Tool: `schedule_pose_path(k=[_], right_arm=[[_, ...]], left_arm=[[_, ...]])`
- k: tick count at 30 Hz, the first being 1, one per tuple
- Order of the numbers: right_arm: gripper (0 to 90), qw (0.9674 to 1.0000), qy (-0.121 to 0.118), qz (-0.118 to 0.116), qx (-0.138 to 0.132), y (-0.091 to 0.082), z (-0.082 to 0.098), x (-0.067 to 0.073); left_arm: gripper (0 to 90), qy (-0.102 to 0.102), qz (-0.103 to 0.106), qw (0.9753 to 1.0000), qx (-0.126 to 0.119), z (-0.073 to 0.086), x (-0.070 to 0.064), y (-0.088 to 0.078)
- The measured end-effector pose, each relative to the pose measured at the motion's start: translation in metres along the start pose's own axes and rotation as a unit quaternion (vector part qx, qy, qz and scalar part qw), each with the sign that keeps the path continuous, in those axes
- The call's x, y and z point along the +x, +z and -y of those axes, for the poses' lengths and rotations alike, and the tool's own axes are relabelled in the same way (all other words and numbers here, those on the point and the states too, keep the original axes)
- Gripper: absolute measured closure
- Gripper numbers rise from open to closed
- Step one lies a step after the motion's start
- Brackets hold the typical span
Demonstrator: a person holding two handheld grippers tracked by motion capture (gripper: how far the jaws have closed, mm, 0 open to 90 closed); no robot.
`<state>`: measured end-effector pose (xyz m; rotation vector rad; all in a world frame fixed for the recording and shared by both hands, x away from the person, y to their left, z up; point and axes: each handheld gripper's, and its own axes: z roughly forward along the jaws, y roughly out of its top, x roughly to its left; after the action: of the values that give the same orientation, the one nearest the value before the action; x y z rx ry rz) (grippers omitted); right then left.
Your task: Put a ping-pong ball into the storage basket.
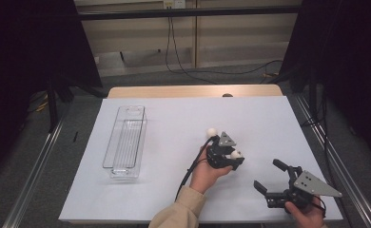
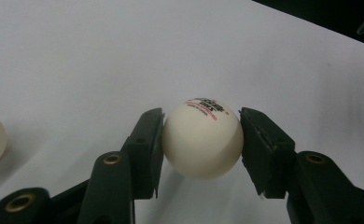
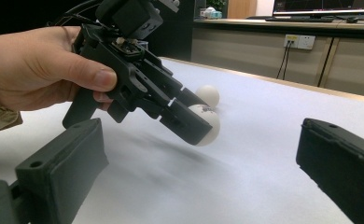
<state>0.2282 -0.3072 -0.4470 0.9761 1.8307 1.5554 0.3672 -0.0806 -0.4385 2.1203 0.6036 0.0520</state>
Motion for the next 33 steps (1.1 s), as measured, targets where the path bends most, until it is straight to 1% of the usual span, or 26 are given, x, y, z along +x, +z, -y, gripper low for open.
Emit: schedule_pose_path(k=[6,8,14,15,20,21,24,25,28,30,33], right_arm=[[0.9,1.0000,-0.002,0.000,0.002,0.000,0.000,0.000],[0.9,1.0000,0.000,-0.001,0.000,0.000,0.000,0.000],[0.9,1.0000,-0.003,-0.001,0.001,0.000,0.000,0.000],[0.9,1.0000,-0.003,-0.001,0.001,0.000,0.000,0.000],[0.9,1.0000,-0.001,-0.001,0.000,0.000,0.000,0.000],[0.9,1.0000,-0.001,-0.002,0.000,0.000,0.000,0.000],[0.9,1.0000,-0.003,-0.003,0.001,0.000,0.000,0.001],[1.0,1.0000,-0.001,-0.004,0.001,0.001,-0.001,0.002],[1.0,1.0000,-0.003,-0.005,0.000,0.001,-0.001,0.002],[1.0,1.0000,0.000,-0.005,0.001,0.001,-0.001,0.002],[1.0,1.0000,-0.001,-0.005,0.000,0.001,-0.001,0.002]], left_arm=[[51.1,-0.002,-0.002,1.0000,0.002,0.003,0.004,-0.007],[51.1,-0.006,-0.003,1.0000,0.000,0.004,0.005,-0.010],[51.1,-0.009,-0.006,0.9999,-0.002,0.006,0.006,-0.015],[51.1,-0.011,-0.008,0.9999,-0.002,0.007,0.007,-0.016],[51.1,-0.010,-0.014,0.9998,0.001,0.012,0.009,-0.021],[51.1,-0.014,-0.014,0.9998,0.002,0.014,0.010,-0.022],[51.1,-0.016,-0.015,0.9998,0.002,0.016,0.012,-0.025],[51.0,-0.015,-0.019,0.9997,0.005,0.017,0.013,-0.028],[51.0,-0.020,-0.019,0.9996,-0.001,0.019,0.014,-0.031],[51.1,-0.023,-0.021,0.9995,0.000,0.020,0.017,-0.035],[51.1,-0.024,-0.022,0.9995,0.001,0.021,0.018,-0.036]])
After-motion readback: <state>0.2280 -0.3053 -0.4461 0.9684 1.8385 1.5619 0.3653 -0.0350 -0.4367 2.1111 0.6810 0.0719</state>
